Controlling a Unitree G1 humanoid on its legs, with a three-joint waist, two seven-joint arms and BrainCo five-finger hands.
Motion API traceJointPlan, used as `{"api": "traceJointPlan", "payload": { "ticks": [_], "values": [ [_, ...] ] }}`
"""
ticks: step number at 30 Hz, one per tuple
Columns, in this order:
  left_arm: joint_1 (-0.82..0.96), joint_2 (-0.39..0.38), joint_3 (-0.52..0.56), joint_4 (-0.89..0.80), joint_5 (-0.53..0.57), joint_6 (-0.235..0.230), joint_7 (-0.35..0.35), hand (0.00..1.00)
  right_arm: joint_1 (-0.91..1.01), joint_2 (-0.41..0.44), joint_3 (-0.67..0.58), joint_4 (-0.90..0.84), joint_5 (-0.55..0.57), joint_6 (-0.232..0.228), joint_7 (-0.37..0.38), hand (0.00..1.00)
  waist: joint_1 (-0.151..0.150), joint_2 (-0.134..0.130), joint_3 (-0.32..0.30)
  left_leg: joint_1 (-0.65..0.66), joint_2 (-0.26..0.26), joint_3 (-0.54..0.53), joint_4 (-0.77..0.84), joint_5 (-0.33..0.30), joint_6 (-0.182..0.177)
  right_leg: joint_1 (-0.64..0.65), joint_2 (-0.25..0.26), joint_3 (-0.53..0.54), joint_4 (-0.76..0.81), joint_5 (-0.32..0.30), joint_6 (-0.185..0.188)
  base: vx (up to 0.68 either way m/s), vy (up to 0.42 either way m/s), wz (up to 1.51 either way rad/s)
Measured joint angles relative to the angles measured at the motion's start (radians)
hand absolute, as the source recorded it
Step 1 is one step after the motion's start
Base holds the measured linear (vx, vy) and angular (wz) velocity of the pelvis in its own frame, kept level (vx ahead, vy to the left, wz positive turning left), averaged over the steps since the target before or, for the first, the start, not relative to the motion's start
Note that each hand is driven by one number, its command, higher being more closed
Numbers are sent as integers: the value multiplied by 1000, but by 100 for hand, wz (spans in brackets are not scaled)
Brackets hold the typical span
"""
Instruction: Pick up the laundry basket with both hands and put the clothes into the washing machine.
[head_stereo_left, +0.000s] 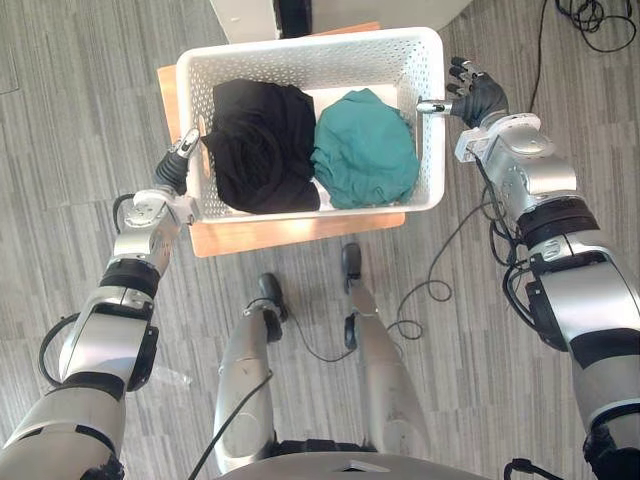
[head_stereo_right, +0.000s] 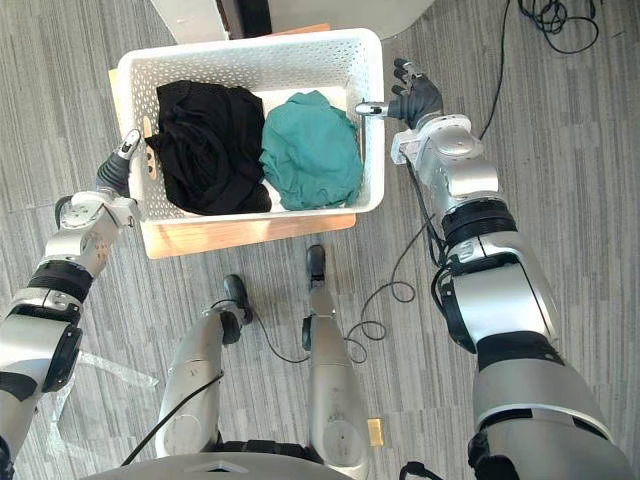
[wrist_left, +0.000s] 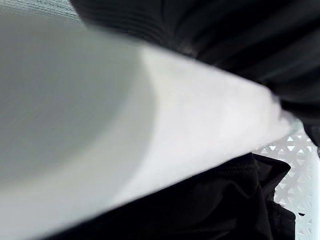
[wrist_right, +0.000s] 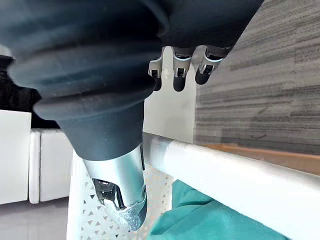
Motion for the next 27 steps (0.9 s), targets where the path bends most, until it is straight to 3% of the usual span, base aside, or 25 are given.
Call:
{"api": "traceJointPlan", "payload": {
  "ticks": [5,6,7,13,20,22,27],
  "values": [
    [-33,25,-76,-3,3,1,-14,0,-8,-1,-5,51,-32,4,43,0,-5,0,0,-9,-8,-18,-4,9,2,2,-7,-18,1,0,0,21,-49,11],
    [-36,28,-83,-5,10,2,-14,100,-9,-1,-5,51,-40,4,45,0,-5,0,0,-9,-9,-19,-5,10,2,2,-8,-19,1,0,0,13,-49,8],
    [-38,36,-98,-23,36,4,-15,100,-8,-1,-7,51,-61,4,54,100,-7,0,0,-11,-12,-23,-5,11,3,2,-10,-22,1,0,0,7,-29,8],
    [-36,61,-156,-119,167,23,8,100,5,1,-17,37,-159,4,71,100,-11,0,0,-17,-18,-38,-2,13,6,7,-17,-32,1,0,0,16,-36,8],
    [29,82,-148,-277,426,70,39,100,152,-16,-94,-254,-348,60,0,100,-29,0,0,35,-21,-32,-20,14,5,52,-17,-27,-9,0,0,32,-46,-2],
    [30,58,-130,-285,499,102,56,100,157,23,-157,-334,-394,73,-18,100,-37,0,0,56,-20,-22,-23,13,5,68,-16,-17,-11,0,0,13,-60,-10],
    [64,-52,-13,-386,550,157,124,100,227,66,-283,-535,-396,88,-98,100,-40,-1,0,108,-18,-16,-33,13,4,115,-11,-12,-17,0,0,14,-56,-4]
  ]
}}
